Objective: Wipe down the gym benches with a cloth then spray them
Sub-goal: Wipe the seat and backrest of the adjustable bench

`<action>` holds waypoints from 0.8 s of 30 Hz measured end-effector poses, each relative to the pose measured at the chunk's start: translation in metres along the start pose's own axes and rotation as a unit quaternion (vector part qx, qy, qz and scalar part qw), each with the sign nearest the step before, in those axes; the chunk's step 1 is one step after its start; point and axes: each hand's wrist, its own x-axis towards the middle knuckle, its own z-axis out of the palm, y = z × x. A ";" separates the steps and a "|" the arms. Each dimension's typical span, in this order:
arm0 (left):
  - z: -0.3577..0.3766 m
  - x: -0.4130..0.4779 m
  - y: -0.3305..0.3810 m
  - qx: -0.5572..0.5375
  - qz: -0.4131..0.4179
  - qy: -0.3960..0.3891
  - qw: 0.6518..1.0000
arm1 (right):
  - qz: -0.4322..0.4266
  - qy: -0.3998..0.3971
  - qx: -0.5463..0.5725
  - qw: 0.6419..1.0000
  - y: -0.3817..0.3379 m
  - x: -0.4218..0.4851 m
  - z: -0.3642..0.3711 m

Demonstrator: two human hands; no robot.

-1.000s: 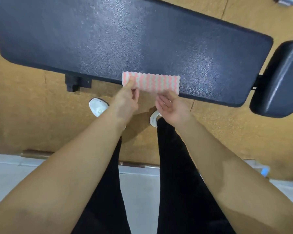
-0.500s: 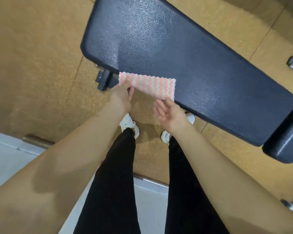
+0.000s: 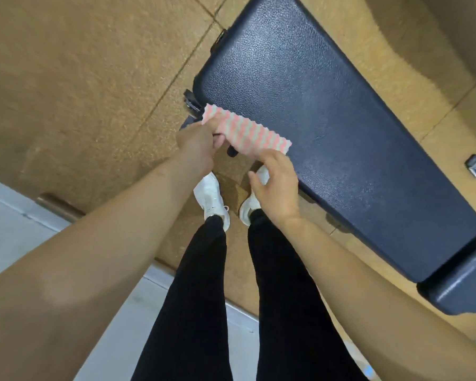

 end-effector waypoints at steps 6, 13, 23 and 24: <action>-0.006 0.009 0.007 -0.006 0.006 -0.009 1.000 | -0.165 -0.083 -0.192 0.964 0.008 0.037 0.007; -0.002 0.021 0.033 -0.015 0.047 0.076 0.996 | -0.229 -0.061 -0.230 0.944 0.006 0.065 0.018; 0.011 0.020 0.091 0.036 0.132 0.050 0.989 | -0.274 -0.100 -0.318 0.902 -0.035 0.140 0.004; 0.012 0.021 0.096 0.039 0.149 0.009 0.988 | -0.268 -0.099 -0.310 0.907 -0.039 0.149 0.002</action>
